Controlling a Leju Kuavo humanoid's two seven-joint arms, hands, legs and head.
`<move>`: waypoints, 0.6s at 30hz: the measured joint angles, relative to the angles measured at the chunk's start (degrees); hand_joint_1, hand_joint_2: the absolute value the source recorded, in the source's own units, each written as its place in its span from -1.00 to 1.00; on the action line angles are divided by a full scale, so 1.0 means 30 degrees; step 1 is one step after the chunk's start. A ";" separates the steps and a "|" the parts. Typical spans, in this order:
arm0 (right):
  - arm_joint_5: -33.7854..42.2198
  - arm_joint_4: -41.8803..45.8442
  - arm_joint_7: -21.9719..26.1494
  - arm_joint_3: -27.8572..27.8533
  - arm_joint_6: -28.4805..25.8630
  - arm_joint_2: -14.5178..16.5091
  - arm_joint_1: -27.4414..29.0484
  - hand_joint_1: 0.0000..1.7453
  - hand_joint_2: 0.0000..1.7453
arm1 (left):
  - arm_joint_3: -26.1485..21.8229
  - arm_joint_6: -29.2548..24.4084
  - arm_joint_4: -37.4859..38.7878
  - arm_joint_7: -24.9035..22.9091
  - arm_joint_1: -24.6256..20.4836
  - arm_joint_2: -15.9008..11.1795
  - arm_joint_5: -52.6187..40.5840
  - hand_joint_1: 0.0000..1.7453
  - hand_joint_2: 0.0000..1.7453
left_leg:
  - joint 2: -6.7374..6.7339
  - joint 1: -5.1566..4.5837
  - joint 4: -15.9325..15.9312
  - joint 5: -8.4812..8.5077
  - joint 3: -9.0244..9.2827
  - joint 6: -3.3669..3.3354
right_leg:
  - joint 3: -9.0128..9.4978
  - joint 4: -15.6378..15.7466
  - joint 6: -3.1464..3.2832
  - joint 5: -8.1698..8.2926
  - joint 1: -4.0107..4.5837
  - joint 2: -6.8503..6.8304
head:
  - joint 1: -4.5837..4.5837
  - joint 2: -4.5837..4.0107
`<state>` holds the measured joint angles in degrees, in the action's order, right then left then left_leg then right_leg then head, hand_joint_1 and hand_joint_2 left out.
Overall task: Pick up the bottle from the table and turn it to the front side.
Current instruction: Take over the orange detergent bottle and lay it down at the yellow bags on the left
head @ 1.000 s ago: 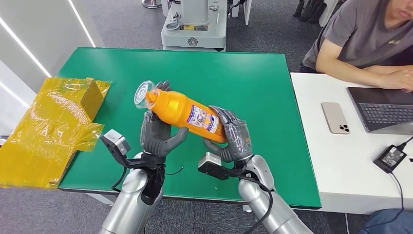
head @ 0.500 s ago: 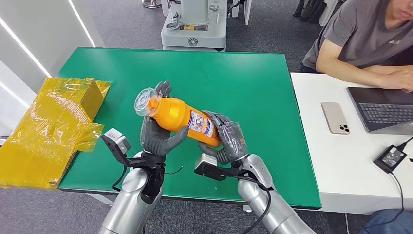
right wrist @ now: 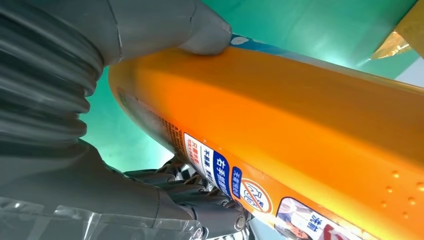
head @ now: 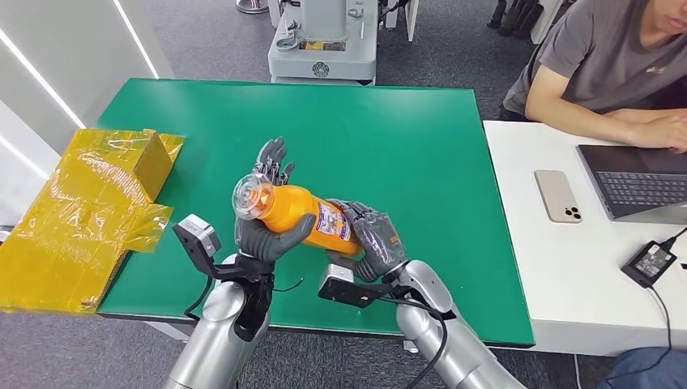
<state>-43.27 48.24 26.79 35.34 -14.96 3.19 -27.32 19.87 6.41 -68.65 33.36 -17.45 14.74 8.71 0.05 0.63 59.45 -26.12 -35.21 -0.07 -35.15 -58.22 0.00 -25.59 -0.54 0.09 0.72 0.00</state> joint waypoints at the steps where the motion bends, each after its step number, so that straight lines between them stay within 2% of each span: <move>1: -0.0065 0.0011 -0.0038 -0.0016 0.0031 -0.0005 0.0013 1.00 1.00 | -0.0004 -0.0060 0.0000 -0.0024 0.0021 0.0002 -0.0064 0.93 1.00 | 0.0000 0.0000 0.0000 0.0000 0.0000 0.0000 | -0.0001 0.0000 0.0000 0.0000 0.0000 0.0000 | 0.0002 0.0000; 2: -0.0105 0.0018 -0.0073 -0.0040 0.0064 -0.0009 0.0025 1.00 1.00 | -0.0005 -0.0106 0.0000 -0.0029 0.0040 0.0004 -0.0106 1.00 1.00 | 0.0000 0.0000 0.0000 0.0000 0.0000 0.0000 | -0.0001 0.0000 0.0000 0.0000 0.0000 0.0000 | 0.0002 0.0000; 18: -0.0342 0.0315 -0.0186 -0.0428 -0.0157 -0.0073 0.0493 1.00 1.00 | -0.0022 -0.0315 0.0000 -0.0058 0.0063 0.0011 0.0131 1.00 1.00 | 0.0002 0.0000 -0.0001 0.0000 -0.0002 0.0000 | 0.0001 -0.0001 0.0000 0.0000 0.0000 -0.0002 | 0.0004 0.0000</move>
<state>-44.30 49.18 26.23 34.05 -15.43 2.97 -25.84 19.80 5.47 -68.65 33.19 -17.26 14.78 9.10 0.05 0.63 59.45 -26.12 -35.22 -0.07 -35.15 -58.23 0.00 -25.59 -0.54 0.08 0.73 0.00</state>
